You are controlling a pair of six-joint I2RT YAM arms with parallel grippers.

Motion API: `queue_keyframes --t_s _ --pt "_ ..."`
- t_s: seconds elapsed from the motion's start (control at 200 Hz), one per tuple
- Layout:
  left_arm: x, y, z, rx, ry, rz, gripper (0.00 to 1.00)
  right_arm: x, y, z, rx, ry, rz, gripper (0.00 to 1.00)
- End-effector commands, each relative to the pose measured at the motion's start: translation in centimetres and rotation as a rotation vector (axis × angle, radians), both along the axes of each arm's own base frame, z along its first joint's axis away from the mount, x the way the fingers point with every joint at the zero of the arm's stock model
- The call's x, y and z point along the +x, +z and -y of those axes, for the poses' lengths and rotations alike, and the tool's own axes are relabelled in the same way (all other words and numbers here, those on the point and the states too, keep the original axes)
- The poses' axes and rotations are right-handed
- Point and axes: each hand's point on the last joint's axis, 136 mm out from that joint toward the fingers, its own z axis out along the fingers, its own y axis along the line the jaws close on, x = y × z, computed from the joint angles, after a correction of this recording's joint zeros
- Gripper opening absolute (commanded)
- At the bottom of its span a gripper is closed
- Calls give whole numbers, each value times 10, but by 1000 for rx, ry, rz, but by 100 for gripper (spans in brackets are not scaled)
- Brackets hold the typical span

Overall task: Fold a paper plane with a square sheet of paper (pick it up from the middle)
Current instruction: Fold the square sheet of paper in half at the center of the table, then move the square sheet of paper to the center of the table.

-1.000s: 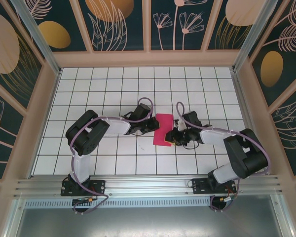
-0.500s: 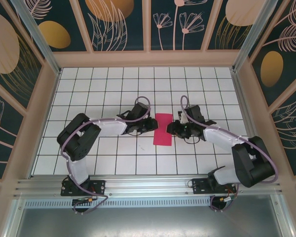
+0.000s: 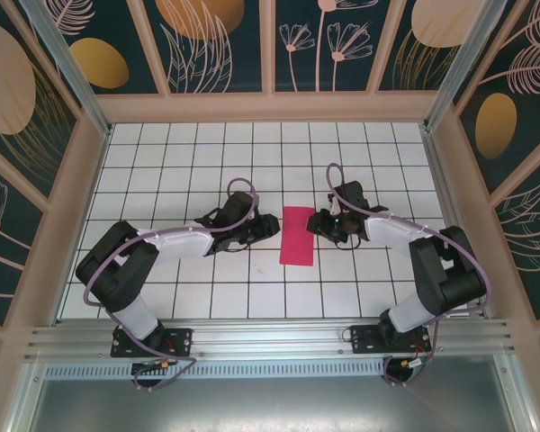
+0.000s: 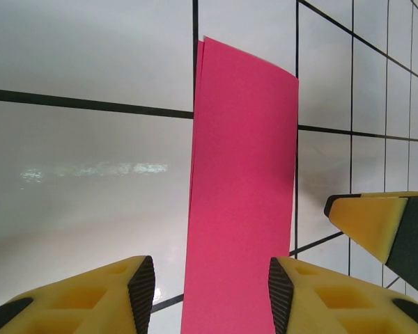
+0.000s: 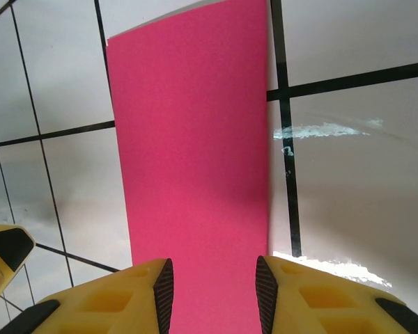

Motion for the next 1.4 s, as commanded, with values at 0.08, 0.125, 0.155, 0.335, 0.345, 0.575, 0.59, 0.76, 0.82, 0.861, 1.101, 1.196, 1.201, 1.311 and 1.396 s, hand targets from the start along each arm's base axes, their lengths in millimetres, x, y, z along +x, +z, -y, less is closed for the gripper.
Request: queue_keyframes --t_s 0.08,0.125,0.155,0.335,0.345,0.575,0.59,0.76,0.82,0.861,1.101,1.196,1.201,1.311,1.396 --pt "6 0 7 -48 8 1 51 5 -3 -15 30 48 -11 41" --pt "6 1 8 -56 4 -2 51 5 -7 -16 26 52 -20 40" --pt "6 2 10 -64 3 -1 51 5 -9 -17 26 55 -27 41" --pt "8 4 11 -69 6 2 51 2 -15 -16 8 68 -43 40" --pt "7 -5 10 -55 7 -13 51 2 -15 -16 7 67 -43 40" --pt "6 -14 10 -37 0 -33 51 3 -7 -10 -31 54 -22 40" --pt "6 -14 10 -37 1 -33 51 3 -4 -11 -26 55 -13 40" --pt "6 -15 10 -37 6 -35 52 2 11 -19 34 75 16 41" --pt "6 -16 11 -40 1 -37 52 1 7 -21 46 77 3 41" --pt "6 -16 11 -39 -1 -38 52 0 5 -21 47 77 0 41" --pt "6 -16 14 -44 -9 -43 52 -2 -11 -16 9 69 -32 41" --pt "6 -18 15 -45 -16 -48 51 -5 -19 -13 -8 69 -51 40" --pt "6 -18 15 -45 -15 -48 52 -5 -20 -13 -8 70 -52 40" --pt "6 -18 15 -48 -17 -46 51 -9 -26 -13 0 71 -64 40" --pt "6 -18 17 -55 -22 -50 51 -10 -29 -10 -14 65 -73 40"
